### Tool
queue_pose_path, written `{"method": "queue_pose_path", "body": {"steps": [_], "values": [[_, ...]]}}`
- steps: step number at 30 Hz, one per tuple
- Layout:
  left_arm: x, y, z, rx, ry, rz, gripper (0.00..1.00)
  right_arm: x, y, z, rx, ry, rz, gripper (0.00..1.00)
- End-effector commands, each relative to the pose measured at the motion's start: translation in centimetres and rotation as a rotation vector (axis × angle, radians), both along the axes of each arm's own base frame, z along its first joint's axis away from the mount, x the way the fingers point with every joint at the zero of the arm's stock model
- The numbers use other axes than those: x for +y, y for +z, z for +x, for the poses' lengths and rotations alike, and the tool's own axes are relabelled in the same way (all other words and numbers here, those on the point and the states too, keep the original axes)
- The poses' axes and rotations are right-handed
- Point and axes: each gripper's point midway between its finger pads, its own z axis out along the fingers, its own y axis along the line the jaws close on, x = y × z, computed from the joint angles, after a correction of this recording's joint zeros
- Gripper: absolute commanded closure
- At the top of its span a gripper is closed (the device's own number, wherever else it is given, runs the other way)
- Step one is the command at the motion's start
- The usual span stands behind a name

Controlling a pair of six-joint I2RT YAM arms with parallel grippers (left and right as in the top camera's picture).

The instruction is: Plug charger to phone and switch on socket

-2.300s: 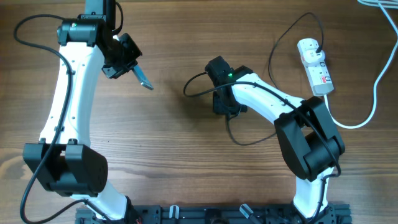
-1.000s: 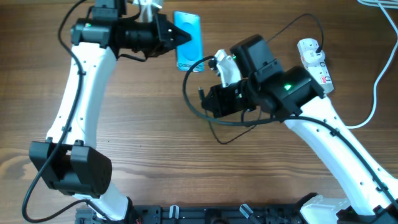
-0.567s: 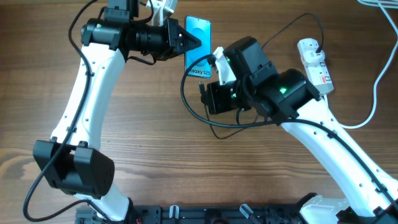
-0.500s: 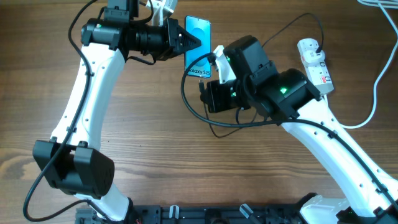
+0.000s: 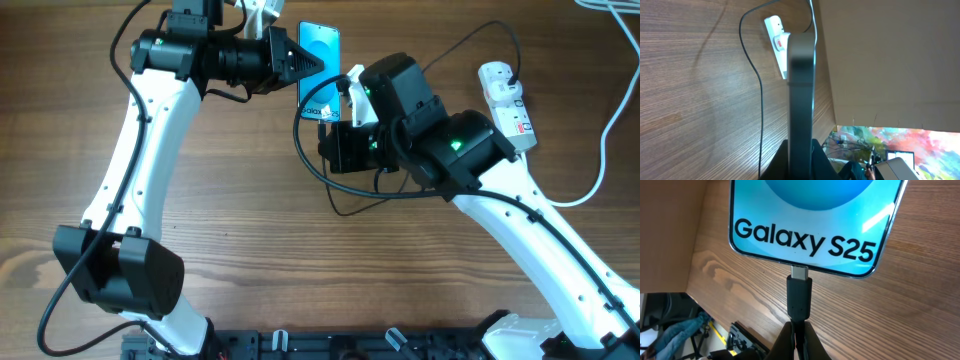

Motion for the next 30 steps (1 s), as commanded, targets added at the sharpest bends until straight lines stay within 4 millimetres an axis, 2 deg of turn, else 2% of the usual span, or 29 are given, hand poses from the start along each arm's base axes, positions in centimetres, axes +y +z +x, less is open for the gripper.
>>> {"method": "queue_pose_path", "body": {"steps": [1, 7, 30], "values": [[-0.35, 0.85, -0.34, -0.024, -0.035, -0.035, 0.96, 0.1, 1.43, 0.3, -0.022, -0.017, 0.025, 0.96], [-0.31, 0.88, -0.28, -0.02, -0.031, -0.037, 0.96, 0.56, 1.58, -0.32, 0.0, 0.012, 0.05, 0.96], [-0.37, 1.14, 0.04, -0.005, -0.012, -0.049, 0.96, 0.31, 1.37, -0.27, 0.015, -0.013, 0.042, 0.96]]}}
